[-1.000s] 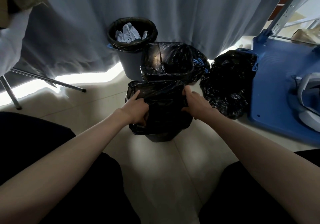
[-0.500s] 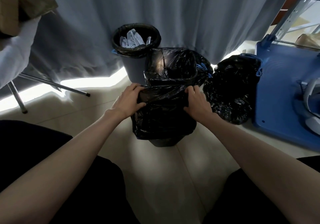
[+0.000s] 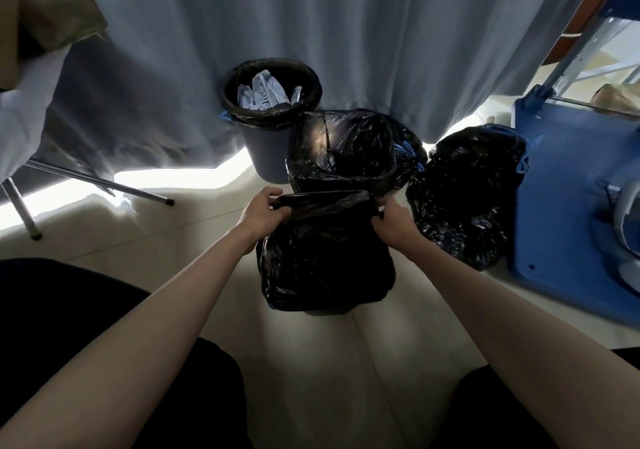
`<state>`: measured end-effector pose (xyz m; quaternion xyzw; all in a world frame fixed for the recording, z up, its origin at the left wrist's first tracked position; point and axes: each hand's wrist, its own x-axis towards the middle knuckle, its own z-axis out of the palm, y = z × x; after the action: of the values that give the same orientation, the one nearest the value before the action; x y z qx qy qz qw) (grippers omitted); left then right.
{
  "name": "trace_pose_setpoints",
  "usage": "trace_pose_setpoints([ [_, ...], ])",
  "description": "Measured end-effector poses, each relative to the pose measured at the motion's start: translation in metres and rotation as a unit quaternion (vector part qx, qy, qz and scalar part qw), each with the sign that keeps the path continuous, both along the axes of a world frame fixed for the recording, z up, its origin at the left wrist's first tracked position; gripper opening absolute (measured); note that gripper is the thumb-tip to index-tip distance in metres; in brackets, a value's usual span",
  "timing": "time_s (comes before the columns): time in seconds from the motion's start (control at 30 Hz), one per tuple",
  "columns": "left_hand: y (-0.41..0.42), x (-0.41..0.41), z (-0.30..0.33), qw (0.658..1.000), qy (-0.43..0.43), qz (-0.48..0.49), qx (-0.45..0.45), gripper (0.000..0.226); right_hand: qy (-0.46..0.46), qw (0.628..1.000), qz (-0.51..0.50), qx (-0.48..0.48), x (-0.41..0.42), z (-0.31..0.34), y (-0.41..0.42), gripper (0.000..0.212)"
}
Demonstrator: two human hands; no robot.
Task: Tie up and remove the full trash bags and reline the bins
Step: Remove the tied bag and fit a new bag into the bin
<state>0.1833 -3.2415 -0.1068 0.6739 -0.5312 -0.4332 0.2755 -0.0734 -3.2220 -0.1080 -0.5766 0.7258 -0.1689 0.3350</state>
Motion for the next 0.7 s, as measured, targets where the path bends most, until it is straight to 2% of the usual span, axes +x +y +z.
trace_pose_setpoints([
  [0.1,0.0,0.002,0.006,0.999,-0.026,0.033,-0.019,0.034,-0.063,0.997,-0.028,0.034,-0.006,-0.001,0.002,0.034],
  [0.17,0.0,0.008,0.009,0.996,-0.053,0.065,-0.041,0.02,-0.106,0.991,-0.063,0.052,-0.011,0.002,0.007,0.043],
  [0.23,0.001,0.018,0.009,0.996,-0.028,0.082,-0.007,0.013,-0.144,0.981,-0.073,0.103,-0.017,0.005,0.014,0.05],
  [0.3,0.009,0.025,0.008,0.995,-0.034,0.058,0.08,0.018,-0.159,0.975,-0.05,0.149,-0.022,0.008,0.021,0.044],
  [0.37,0.02,0.028,0.007,0.985,-0.056,0.028,0.162,0.022,-0.155,0.973,-0.038,0.165,-0.022,0.011,0.027,0.036],
  [0.43,0.026,0.028,0.006,0.979,-0.031,0.031,0.201,0.025,-0.146,0.976,-0.036,0.16,-0.021,0.012,0.029,0.03],
  [0.57,0.025,0.033,0.002,0.981,-0.015,0.09,0.173,0.029,-0.114,0.984,-0.047,0.127,-0.018,0.014,0.031,0.022],
  [0.7,0.03,0.032,0.004,0.988,-0.019,0.084,0.128,0.007,-0.083,0.99,-0.042,0.103,-0.016,0.015,0.031,0.018],
])
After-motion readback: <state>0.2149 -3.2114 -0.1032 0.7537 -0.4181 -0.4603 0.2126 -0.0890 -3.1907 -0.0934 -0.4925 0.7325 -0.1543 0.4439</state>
